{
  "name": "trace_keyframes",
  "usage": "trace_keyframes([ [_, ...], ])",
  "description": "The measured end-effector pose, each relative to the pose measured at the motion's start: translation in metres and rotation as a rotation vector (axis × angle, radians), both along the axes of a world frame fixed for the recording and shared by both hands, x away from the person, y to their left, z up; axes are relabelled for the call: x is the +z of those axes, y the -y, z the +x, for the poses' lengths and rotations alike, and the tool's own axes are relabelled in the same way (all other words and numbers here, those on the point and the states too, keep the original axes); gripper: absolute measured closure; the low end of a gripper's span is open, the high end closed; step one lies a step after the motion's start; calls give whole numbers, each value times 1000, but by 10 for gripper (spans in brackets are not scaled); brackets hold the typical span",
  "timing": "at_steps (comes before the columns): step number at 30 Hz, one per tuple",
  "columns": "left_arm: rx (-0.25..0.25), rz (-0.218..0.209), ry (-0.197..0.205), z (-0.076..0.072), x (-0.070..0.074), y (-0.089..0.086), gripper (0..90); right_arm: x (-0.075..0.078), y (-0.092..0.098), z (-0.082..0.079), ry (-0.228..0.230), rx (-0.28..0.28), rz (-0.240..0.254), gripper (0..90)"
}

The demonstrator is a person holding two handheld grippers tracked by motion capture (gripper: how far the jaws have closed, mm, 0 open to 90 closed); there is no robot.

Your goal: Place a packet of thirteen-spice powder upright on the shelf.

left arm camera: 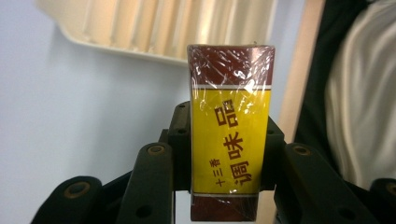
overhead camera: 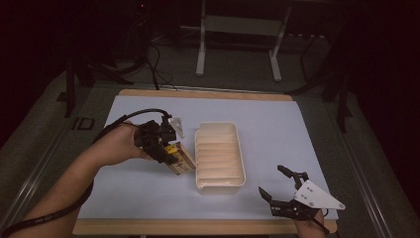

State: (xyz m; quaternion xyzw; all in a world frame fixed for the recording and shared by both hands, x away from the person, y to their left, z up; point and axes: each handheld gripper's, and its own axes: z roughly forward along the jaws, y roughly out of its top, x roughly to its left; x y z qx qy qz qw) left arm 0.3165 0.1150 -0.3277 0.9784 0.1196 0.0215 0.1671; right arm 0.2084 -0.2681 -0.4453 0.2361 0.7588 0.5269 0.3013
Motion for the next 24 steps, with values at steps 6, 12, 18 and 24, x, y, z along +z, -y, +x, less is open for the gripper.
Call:
trace_keyframes([
  [6,-36,-16,6,-1,1,12,682,0,1,0,2,0,3,160],
  [12,-73,-40,19,0,3,25,682,0,1,0,1,0,4,160],
  [18,-108,-45,35,4,0,39,682,0,1,0,2,1,2,160],
  [24,-132,-39,27,7,-5,48,681,0,2,-1,4,1,1,160],
])
